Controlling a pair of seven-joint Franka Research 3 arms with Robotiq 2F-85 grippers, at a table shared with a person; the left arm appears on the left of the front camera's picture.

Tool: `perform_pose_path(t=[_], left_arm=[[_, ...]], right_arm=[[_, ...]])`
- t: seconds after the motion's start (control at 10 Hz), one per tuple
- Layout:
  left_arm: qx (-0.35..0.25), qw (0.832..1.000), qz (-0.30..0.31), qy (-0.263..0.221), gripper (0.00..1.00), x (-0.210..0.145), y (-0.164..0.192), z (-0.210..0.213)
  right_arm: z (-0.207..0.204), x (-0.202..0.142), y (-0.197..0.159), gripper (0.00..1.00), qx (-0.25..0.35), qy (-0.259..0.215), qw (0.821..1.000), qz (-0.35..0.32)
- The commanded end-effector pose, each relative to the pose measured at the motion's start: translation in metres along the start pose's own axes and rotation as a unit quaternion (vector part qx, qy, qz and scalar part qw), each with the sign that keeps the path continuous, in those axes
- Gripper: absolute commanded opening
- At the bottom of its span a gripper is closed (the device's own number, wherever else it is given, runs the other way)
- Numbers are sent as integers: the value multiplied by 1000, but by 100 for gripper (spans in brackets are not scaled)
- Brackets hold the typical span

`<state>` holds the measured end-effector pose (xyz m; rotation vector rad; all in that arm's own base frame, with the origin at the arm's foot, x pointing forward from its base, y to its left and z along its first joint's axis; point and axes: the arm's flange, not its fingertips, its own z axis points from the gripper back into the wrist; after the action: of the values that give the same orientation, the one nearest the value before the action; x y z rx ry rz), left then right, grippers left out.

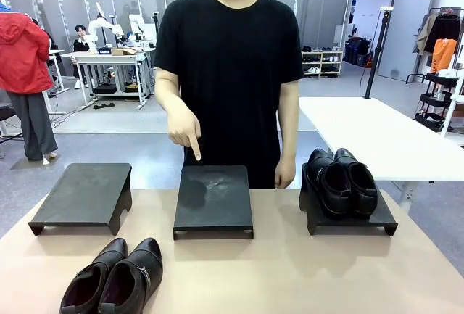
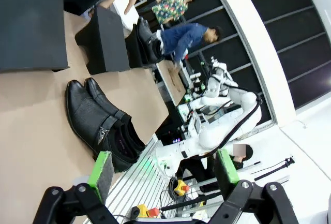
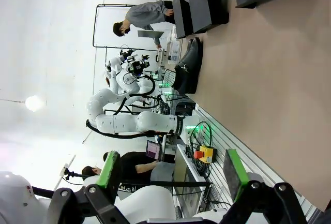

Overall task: Place the shoes on the stand as instructed by the person.
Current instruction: Pick up another pair of Shoes and place it on the Shoes Stand indicated by the person.

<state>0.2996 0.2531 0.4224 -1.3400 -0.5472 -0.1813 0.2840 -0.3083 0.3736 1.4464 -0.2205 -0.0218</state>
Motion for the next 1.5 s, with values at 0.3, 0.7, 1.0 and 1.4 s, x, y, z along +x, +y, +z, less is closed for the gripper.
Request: perform_pose_path(t=[0.3,0.7,1.0,1.4], left_arm=[[144,984,28,98,100,-1,-81,-95],[223,966,17,128,100,-15,-124,-170],[278,942,8,188,100,-31,-135,-229],[365,900,1,238,100,-70,-131,-297]], right_arm=[[-4,-4,2,100,-10,2,1000,-3],[-4,-4,2,100,-10,2,1000,-3],[-4,-4,2,100,-10,2,1000,-3],[-4,-4,2,100,-10,2,1000,-3]])
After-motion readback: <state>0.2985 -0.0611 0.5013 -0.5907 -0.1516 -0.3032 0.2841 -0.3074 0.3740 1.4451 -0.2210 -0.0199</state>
